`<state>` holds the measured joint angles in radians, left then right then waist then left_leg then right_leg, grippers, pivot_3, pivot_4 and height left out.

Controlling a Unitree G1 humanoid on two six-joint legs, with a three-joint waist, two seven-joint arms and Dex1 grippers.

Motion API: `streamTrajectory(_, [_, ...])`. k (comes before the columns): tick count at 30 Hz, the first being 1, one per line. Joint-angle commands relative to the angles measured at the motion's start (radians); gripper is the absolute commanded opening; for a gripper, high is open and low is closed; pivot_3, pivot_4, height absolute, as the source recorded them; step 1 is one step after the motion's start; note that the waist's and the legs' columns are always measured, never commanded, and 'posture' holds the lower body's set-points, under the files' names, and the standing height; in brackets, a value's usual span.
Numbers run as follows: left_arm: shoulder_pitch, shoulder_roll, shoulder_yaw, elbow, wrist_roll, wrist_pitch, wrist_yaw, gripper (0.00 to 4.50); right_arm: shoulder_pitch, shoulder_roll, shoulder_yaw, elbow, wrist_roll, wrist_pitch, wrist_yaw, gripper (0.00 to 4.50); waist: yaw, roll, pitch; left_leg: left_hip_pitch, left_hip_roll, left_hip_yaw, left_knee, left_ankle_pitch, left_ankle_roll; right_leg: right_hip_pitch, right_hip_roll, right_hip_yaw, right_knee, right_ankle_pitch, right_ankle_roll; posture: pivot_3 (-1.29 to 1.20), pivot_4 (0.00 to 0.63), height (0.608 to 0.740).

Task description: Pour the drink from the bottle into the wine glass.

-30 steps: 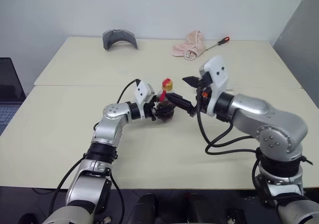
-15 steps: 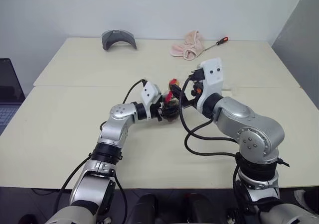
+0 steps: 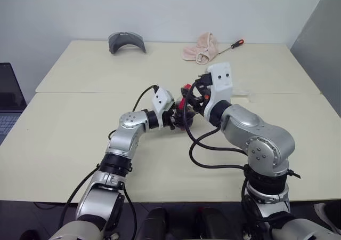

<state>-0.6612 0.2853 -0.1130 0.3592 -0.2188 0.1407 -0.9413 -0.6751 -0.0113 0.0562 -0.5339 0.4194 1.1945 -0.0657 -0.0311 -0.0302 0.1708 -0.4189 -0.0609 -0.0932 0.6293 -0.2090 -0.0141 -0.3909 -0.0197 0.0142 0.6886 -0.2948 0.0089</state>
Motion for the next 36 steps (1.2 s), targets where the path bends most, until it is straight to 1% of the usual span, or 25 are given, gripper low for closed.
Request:
streamTrajectory(1, [-0.013, 0.002, 0.016, -0.061, -0.014, -0.017, 0.006, 2.24, -0.025, 0.000, -0.030, -0.004, -0.017, -0.011, -0.002, 1.20, 0.000, 0.000, 0.000, 0.000, 0.000, 0.000, 0.000, 0.000, 0.000, 0.000, 0.000, 0.000, 0.000, 0.000, 0.000, 0.00, 0.150, 0.740])
streamTrajectory(4, [-0.014, 0.004, 0.018, -0.061, -0.014, -0.018, 0.013, 2.12, -0.035, -0.007, -0.030, 0.008, -0.013, -0.020, 0.015, 1.19, 0.000, 0.000, 0.000, 0.000, 0.000, 0.000, 0.000, 0.000, 0.000, 0.000, 0.000, 0.000, 0.000, 0.000, 0.000, 0.00, 0.150, 0.740])
streamTrajectory(5, [-0.012, 0.005, 0.019, -0.066, -0.017, -0.016, 0.013, 2.08, -0.041, -0.019, -0.025, 0.016, -0.006, -0.030, 0.039, 1.19, 0.000, 0.000, 0.000, 0.000, 0.000, 0.000, 0.000, 0.000, 0.000, 0.000, 0.000, 0.000, 0.000, 0.000, 0.000, 0.00, 0.150, 0.740])
streamTrajectory(7, [-0.010, 0.007, 0.021, -0.080, -0.024, -0.007, 0.013, 1.99, -0.062, -0.066, -0.014, 0.042, 0.026, -0.061, 0.134, 1.19, 0.000, 0.000, 0.000, 0.000, 0.000, 0.000, 0.000, 0.000, 0.000, 0.000, 0.000, 0.000, 0.000, 0.000, 0.000, 0.00, 0.150, 0.740])
streamTrajectory(10, [0.005, 0.011, 0.021, -0.116, -0.050, 0.020, -0.007, 1.94, -0.072, -0.225, 0.024, 0.110, 0.151, -0.196, 0.549, 1.19, 0.000, 0.000, 0.000, 0.000, 0.000, 0.000, 0.000, 0.000, 0.000, 0.000, 0.000, 0.000, 0.000, 0.000, 0.000, 0.00, 0.150, 0.740])
streamTrajectory(11, [0.008, 0.011, 0.019, -0.122, -0.055, 0.026, -0.012, 1.93, -0.070, -0.269, 0.042, 0.132, 0.163, -0.242, 0.651, 1.19, 0.001, 0.000, 0.000, 0.000, 0.000, 0.000, 0.000, 0.000, 0.000, 0.001, 0.000, -0.001, -0.001, 0.000, 0.000, 0.00, 0.150, 0.740])
streamTrajectory(12, [0.014, 0.011, 0.015, -0.129, -0.056, 0.029, -0.017, 1.92, -0.070, -0.332, 0.080, 0.164, 0.163, -0.300, 0.785, 1.19, 0.001, 0.000, 0.000, 0.000, 0.000, 0.000, 0.000, 0.000, 0.000, 0.002, 0.000, -0.001, -0.003, 0.000, 0.000, 0.00, 0.150, 0.740])
streamTrajectory(13, [0.025, 0.013, 0.010, -0.144, -0.056, 0.033, -0.020, 1.91, -0.083, -0.401, 0.121, 0.213, 0.167, -0.360, 0.963, 1.19, 0.001, 0.000, 0.000, 0.001, 0.000, 0.000, 0.000, 0.000, 0.001, 0.003, 0.000, -0.001, -0.004, 0.000, 0.000, 0.00, 0.150, 0.740])
streamTrajectory(14, [0.038, 0.017, 0.007, -0.165, -0.059, 0.041, -0.024, 1.89, -0.115, -0.442, 0.144, 0.292, 0.165, -0.427, 1.118, 1.19, 0.000, 0.001, 0.001, 0.001, 0.000, 0.000, 0.000, 0.000, 0.001, 0.003, 0.000, -0.001, -0.004, 0.000, 0.000, 0.00, 0.150, 0.740])
streamTrajectory(15, [0.049, 0.020, 0.005, -0.185, -0.062, 0.049, -0.025, 1.87, -0.173, -0.446, 0.155, 0.422, 0.136, -0.500, 1.206, 1.19, -0.002, 0.001, 0.001, 0.001, -0.001, 0.002, 0.000, 0.000, 0.001, 0.003, 0.000, 0.000, -0.004, 0.000, 0.001, 0.00, 0.150, 0.740])
streamTrajectory(17, [0.056, 0.021, 0.003, -0.205, -0.065, 0.061, -0.021, 1.82, -0.258, -0.425, 0.154, 0.616, 0.085, -0.602, 1.279, 1.19, -0.014, 0.001, 0.001, 0.003, 0.001, 0.003, 0.000, 0.000, 0.001, 0.004, 0.001, 0.000, -0.003, 0.000, 0.000, 0.00, 0.150, 0.740])
streamTrajectory(20, [0.067, 0.025, 0.009, -0.232, -0.070, 0.077, -0.009, 1.79, -0.355, -0.410, 0.156, 0.853, 0.020, -0.731, 1.406, 1.19, -0.024, 0.001, 0.001, 0.004, 0.002, 0.003, 0.000, 0.000, 0.001, 0.002, 0.002, 0.001, 0.001, -0.001, -0.001, 0.00, 0.150, 0.740])
streamTrajectory(22, [0.075, 0.030, 0.015, -0.245, -0.071, 0.084, -0.002, 1.79, -0.390, -0.411, 0.164, 0.931, -0.034, -0.785, 1.413, 1.19, -0.024, 0.001, 0.001, 0.003, 0.003, 0.002, -0.001, 0.000, 0.001, 0.002, 0.002, 0.000, 0.001, -0.001, -0.001, 0.00, 0.150, 0.740])
streamTrajectory(24, [0.084, 0.037, 0.019, -0.255, -0.072, 0.088, 0.005, 1.78, -0.402, -0.411, 0.137, 0.940, -0.037, -0.788, 1.402, 1.19, -0.022, 0.001, 0.001, 0.003, 0.003, 0.002, -0.001, 0.000, 0.001, 0.001, 0.002, 0.000, 0.001, -0.001, -0.001, 0.00, 0.150, 0.740])
streamTrajectory(26, [0.092, 0.044, 0.021, -0.258, -0.072, 0.090, 0.009, 1.76, -0.392, -0.423, 0.101, 0.881, 0.005, -0.726, 1.408, 1.90, -0.016, 0.001, 0.001, 0.002, 0.002, 0.002, 0.000, 0.000, 0.000, 0.001, 0.002, 0.000, 0.000, -0.001, -0.001, 0.00, 0.150, 0.740])
streamTrajectory(27, [0.094, 0.045, 0.020, -0.257, -0.071, 0.089, 0.011, 1.76, -0.383, -0.430, 0.087, 0.846, 0.022, -0.690, 1.397, 2.13, -0.011, 0.001, 0.001, 0.002, 0.002, 0.002, 0.000, 0.000, 0.000, 0.001, 0.001, 0.000, 0.000, -0.001, -0.001, 0.00, 0.150, 0.740])
streamTrajectory(29, [0.094, 0.043, 0.018, -0.249, -0.067, 0.085, 0.014, 1.76, -0.357, -0.446, 0.060, 0.766, 0.051, -0.615, 1.358, 2.83, -0.001, 0.001, 0.001, 0.001, 0.001, 0.002, 0.001, 0.000, 0.000, 0.001, 0.001, 0.000, 0.000, -0.001, -0.001, 0.00, 0.150, 0.740])
streamTrajectory(32, [0.091, 0.039, 0.012, -0.237, -0.064, 0.078, 0.019, 1.73, -0.318, -0.464, 0.011, 0.633, 0.086, -0.540, 1.274, 3.86, 0.004, 0.001, 0.001, 0.001, 0.001, 0.000, 0.001, 0.000, 0.000, 0.001, 0.001, 0.000, 0.000, -0.001, -0.001, 0.00, 0.150, 0.740])
streamTrajectory(33, [0.085, 0.034, 0.013, -0.225, -0.059, 0.071, 0.028, 1.73, -0.300, -0.475, -0.014, 0.557, 0.095, -0.509, 1.223, 4.22, 0.005, 0.001, 0.001, 0.001, 0.001, 0.000, 0.001, 0.000, 0.000, 0.001, 0.001, 0.000, 0.000, -0.001, -0.001, 0.00, 0.150, 0.740])
streamTrajectory(34, [0.083, 0.031, 0.015, -0.218, -0.056, 0.066, 0.034, 1.73, -0.287, -0.482, -0.030, 0.502, 0.101, -0.486, 1.186, 4.22, 0.006, 0.001, 0.001, 0.001, 0.001, 0.000, 0.001, 0.000, 0.000, 0.001, 0.001, 0.000, 0.000, -0.001, -0.001, 0.00, 0.150, 0.740])
streamTrajectory(36, [0.068, 0.028, 0.012, -0.184, -0.033, 0.047, 0.054, 1.73, -0.271, -0.487, -0.066, 0.361, 0.073, -0.366, 1.003, 4.22, 0.007, 0.001, 0.001, 0.001, 0.001, 0.000, 0.001, 0.000, 0.000, 0.001, 0.000, 0.000, 0.000, -0.001, -0.001, 0.00, 0.150, 0.740])
